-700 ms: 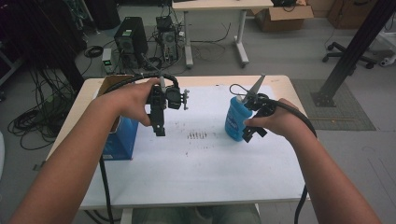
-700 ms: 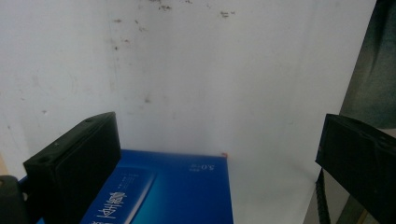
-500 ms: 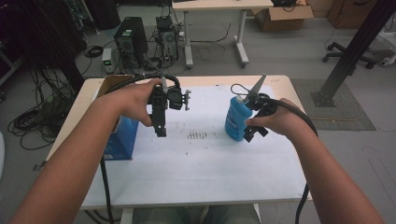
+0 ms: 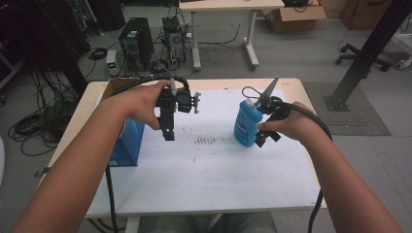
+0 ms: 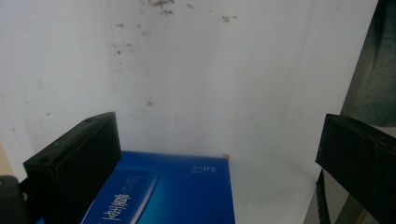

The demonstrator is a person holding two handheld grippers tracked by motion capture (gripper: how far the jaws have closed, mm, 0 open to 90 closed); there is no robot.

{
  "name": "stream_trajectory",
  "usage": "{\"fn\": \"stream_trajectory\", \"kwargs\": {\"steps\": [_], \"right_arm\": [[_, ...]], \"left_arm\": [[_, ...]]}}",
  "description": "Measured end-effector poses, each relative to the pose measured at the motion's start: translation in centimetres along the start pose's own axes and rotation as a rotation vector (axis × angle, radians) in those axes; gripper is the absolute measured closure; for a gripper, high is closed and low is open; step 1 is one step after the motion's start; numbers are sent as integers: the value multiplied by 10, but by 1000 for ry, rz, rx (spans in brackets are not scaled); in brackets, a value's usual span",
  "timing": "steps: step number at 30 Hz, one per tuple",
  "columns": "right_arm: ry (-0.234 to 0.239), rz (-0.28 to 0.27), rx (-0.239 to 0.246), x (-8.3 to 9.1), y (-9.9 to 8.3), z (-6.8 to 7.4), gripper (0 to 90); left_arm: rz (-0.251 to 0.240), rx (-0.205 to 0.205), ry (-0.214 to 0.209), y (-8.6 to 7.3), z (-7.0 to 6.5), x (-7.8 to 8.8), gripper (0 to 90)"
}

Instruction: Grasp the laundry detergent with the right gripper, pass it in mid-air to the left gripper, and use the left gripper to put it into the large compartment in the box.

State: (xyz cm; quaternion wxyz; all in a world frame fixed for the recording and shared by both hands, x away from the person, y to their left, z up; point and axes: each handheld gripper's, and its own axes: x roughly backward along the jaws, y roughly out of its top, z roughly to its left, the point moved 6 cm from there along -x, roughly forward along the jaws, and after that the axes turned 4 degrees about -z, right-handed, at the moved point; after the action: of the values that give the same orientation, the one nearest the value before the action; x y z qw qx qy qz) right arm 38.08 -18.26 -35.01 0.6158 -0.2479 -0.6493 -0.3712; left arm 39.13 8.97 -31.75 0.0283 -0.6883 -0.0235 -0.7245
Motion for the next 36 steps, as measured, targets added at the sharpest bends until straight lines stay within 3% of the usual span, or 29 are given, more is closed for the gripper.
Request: {"fn": "stream_trajectory", "kwargs": {"steps": [36], "right_arm": [[2, -12, -16, -5, -5, -2, 47]], "left_arm": [[4, -4, -1, -3, 0, 0, 2]]}}
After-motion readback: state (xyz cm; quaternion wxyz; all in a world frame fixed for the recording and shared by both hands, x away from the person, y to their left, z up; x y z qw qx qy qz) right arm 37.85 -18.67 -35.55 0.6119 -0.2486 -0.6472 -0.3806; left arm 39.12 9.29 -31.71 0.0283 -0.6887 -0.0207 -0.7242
